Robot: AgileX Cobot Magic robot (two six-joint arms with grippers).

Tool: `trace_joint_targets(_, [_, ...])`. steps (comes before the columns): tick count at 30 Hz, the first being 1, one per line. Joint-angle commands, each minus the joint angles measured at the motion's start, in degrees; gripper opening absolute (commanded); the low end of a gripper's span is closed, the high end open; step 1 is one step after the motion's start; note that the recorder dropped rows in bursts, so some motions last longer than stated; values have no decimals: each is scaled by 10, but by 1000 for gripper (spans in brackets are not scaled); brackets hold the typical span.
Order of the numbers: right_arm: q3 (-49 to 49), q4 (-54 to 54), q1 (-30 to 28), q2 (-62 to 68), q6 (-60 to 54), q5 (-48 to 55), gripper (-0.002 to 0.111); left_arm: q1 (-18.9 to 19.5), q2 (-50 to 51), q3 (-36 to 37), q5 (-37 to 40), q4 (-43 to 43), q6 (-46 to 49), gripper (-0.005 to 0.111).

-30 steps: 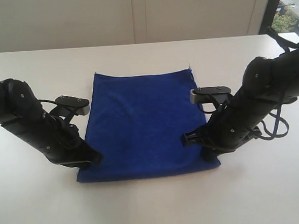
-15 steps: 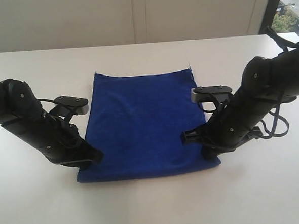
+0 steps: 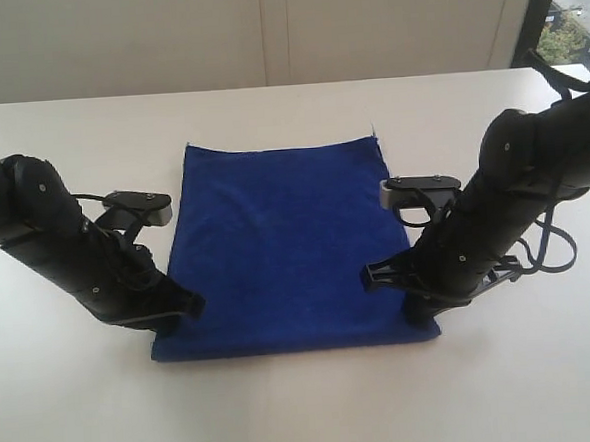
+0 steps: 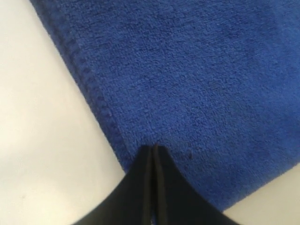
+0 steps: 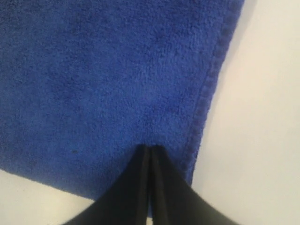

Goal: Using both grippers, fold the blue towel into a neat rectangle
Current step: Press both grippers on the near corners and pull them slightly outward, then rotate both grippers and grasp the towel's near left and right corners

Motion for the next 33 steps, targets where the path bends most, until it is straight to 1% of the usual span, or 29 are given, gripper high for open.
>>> trace_joint_targets(1, [9,-23,0,10,2,19,0,1,18,17,66,22,-21,0])
trace_joint_targets(9, [9,-23,0,10,2,7,0,1,18,17,63,22,-33,0])
trace_joint_targets(11, [9,-23,0,10,10,-9,1,1,18,17,61,22,-31,0])
trace_joint_targets(16, [9,-23,0,10,17,-21,19,1,18,17,53,22,-42,0])
trace_joint_targets(18, [9,-23,0,10,17,-23,23,1,18,17,52,22,-44,0])
trace_joint_targets(21, [9,-23,0,7,19,-25,24,1,18,16,53,22,-47,1])
trace_joint_targets(23, [9,-23,0,3,25,-28,24,1,18,16,53,22,-47,6])
trace_joint_targets(30, [9,-23,0,-29,32,-35,24,1,18,16,52,22,-51,38])
trace_joint_targets(33, [9,-22,0,-31,32,-34,25,1,18,16,52,22,-51,44])
